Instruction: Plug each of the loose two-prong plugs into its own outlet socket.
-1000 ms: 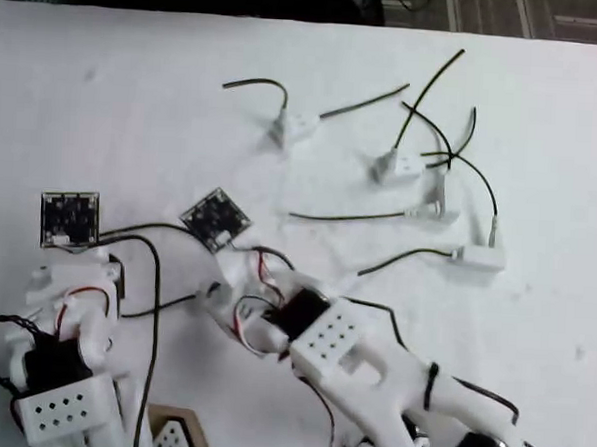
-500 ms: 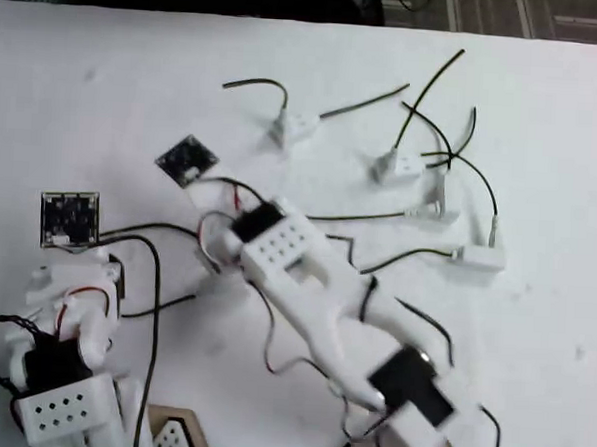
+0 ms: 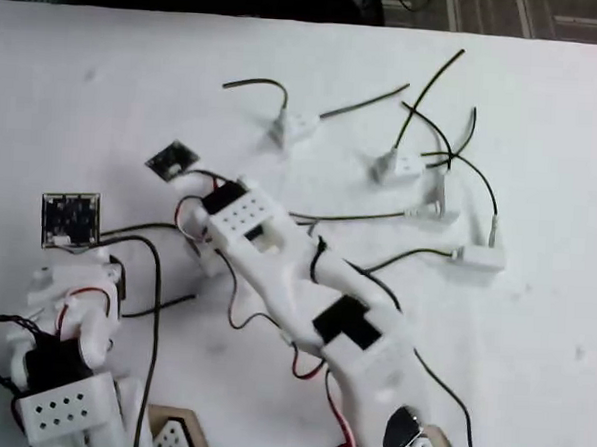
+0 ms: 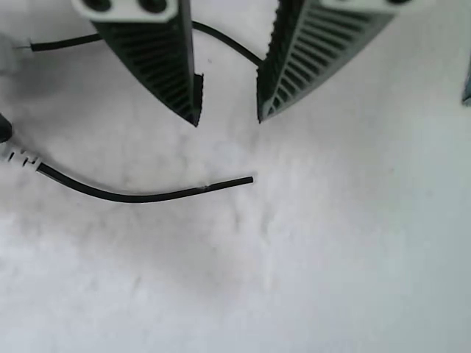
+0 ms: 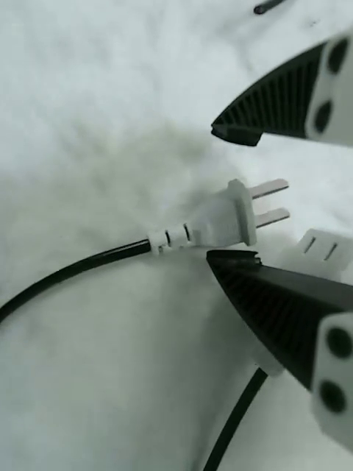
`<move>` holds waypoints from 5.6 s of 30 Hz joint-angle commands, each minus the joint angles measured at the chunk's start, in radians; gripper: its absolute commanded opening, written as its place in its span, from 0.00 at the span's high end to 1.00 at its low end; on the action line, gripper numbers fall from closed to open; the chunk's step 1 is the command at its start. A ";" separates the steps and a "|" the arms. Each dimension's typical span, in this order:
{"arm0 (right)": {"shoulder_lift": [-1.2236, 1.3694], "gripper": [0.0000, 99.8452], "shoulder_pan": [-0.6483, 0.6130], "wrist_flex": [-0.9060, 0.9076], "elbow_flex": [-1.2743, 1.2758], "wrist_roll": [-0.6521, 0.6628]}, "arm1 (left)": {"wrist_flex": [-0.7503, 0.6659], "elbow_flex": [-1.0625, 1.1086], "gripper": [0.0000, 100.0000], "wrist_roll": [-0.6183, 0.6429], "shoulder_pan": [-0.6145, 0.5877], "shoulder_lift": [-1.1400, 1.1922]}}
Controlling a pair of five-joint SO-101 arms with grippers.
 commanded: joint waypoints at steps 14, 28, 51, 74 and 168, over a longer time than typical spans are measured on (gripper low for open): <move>-0.031 0.98 0.073 0.074 -0.112 0.009 | -0.020 -0.003 0.86 -0.014 -0.008 -0.005; -0.433 0.98 0.295 0.337 0.077 0.132 | -0.020 -0.002 0.86 -0.014 -0.008 -0.005; -0.845 0.87 0.481 -0.013 0.918 0.170 | -0.020 -0.002 0.86 -0.014 -0.007 -0.005; -0.835 0.78 0.390 0.071 0.864 0.080 | -0.020 -0.002 0.86 -0.014 -0.007 -0.005; -1.902 0.98 -0.111 -0.108 1.211 -0.049 | -0.147 -0.106 0.86 -0.012 0.869 -0.007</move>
